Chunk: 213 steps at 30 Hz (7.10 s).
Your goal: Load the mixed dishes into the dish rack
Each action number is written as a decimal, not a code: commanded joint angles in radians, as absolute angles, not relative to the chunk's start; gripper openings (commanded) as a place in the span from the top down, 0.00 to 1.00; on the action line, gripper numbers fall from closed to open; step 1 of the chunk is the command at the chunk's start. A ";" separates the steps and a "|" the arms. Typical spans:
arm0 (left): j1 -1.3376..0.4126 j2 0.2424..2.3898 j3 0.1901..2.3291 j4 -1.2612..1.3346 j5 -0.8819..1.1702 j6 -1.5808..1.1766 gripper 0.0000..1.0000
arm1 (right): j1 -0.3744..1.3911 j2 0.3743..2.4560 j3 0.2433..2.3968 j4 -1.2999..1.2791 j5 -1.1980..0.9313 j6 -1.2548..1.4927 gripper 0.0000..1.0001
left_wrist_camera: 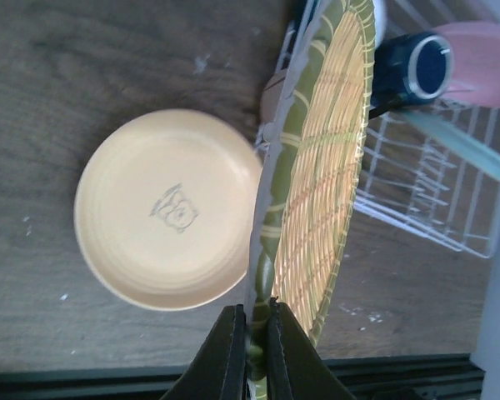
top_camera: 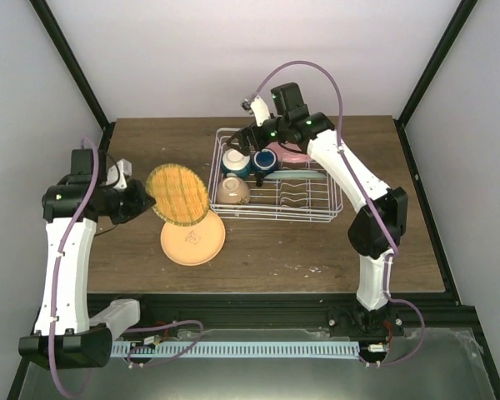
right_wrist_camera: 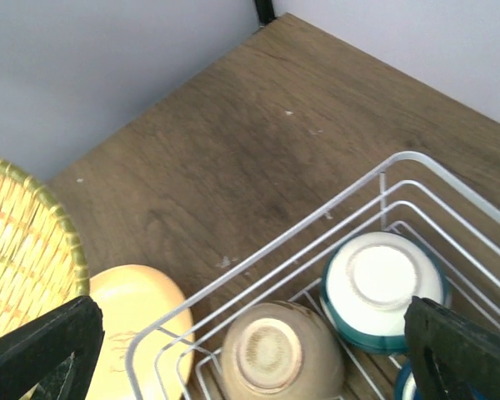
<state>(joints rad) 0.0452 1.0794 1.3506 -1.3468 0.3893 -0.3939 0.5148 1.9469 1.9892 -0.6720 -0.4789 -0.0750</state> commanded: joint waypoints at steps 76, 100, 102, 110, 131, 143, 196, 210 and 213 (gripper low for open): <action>-0.060 1.075 1.031 -0.461 0.782 -0.573 0.91 | 0.518 1.989 1.890 -0.673 -1.177 -0.073 0.99; 0.020 1.243 1.241 -0.649 0.374 -0.498 0.00 | 0.500 1.467 1.562 -0.951 -0.327 -0.451 0.99; 0.019 1.265 1.234 -0.641 0.370 -0.499 0.00 | 0.503 1.428 1.523 -0.948 -0.232 -0.450 0.99; 0.010 1.329 1.151 -0.578 0.396 -0.519 0.00 | 0.512 1.309 1.493 -0.865 -0.013 -0.518 0.99; 0.009 1.369 1.134 -0.574 0.386 -0.509 0.00 | 0.626 1.148 1.171 -0.652 0.313 -0.884 0.99; 0.010 1.376 1.138 -0.578 0.388 -0.514 0.00 | 0.667 1.144 0.984 -0.308 0.452 -1.127 0.99; 0.023 1.299 1.029 -0.759 0.376 -0.495 0.00 | 0.685 1.337 0.934 -0.366 0.340 -0.917 0.49; -0.008 1.272 1.004 -0.996 0.208 -0.511 0.00 | 0.799 1.274 1.143 -0.574 0.046 -0.742 0.22; -0.008 1.288 0.989 -1.013 0.185 -0.515 0.00 | 0.799 1.289 1.192 -0.532 0.045 -0.696 0.20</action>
<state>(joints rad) -0.0055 1.2854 1.0107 -0.9512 0.2478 -0.5007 0.7963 1.2995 1.1011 -0.5453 0.1093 -0.7956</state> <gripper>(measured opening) 0.997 0.789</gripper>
